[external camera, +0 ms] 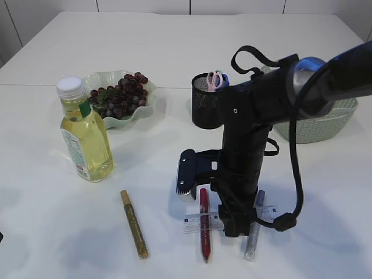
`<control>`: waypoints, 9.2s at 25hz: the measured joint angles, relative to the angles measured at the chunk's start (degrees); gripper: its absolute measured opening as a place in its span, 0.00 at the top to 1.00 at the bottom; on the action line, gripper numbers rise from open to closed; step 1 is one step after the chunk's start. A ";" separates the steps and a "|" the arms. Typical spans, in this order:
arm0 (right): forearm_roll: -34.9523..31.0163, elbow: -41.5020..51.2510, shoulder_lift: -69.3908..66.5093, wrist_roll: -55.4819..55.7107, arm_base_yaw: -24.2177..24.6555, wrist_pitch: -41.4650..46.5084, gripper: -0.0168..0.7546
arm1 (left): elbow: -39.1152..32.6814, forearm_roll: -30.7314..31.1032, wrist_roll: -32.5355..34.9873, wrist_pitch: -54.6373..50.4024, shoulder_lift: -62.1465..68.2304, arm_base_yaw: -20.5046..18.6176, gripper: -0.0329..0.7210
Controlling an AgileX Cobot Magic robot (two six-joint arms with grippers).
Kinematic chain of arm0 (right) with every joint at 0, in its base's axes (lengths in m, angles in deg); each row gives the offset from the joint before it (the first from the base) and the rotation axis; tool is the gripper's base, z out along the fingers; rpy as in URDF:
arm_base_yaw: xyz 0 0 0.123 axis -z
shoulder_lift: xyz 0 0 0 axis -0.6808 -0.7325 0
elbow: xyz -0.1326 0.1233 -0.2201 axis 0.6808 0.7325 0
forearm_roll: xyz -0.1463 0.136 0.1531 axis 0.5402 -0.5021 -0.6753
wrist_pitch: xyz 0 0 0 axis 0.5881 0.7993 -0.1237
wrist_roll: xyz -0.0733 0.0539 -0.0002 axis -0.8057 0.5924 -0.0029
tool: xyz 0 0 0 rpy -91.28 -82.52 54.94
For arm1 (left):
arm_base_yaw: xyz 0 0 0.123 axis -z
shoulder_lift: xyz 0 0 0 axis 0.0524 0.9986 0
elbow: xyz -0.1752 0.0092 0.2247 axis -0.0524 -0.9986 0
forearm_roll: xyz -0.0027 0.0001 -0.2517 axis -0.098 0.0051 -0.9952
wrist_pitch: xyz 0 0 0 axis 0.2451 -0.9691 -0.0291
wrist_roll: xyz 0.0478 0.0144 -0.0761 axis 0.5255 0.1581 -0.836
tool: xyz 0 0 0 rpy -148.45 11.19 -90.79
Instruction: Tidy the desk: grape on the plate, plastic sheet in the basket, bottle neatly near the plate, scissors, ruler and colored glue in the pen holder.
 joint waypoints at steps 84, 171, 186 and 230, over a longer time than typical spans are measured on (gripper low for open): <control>-91.95 -37.08 -19.99 -50.26 23.58 -10.87 0.49 | 0.00 -1.22 0.00 -2.14 0.00 0.00 0.22; 0.26 7.06 6.22 91.63 7.85 -5.58 0.54 | 0.00 1.15 0.00 4.45 0.00 0.00 0.34; -2.62 6.95 3.17 91.79 7.85 -6.59 0.54 | 0.00 1.05 0.00 4.45 0.00 0.00 0.34; -67.08 -27.63 -0.31 -2.10 23.71 -11.77 0.86 | 0.00 -0.70 0.00 0.66 0.00 0.00 0.38</control>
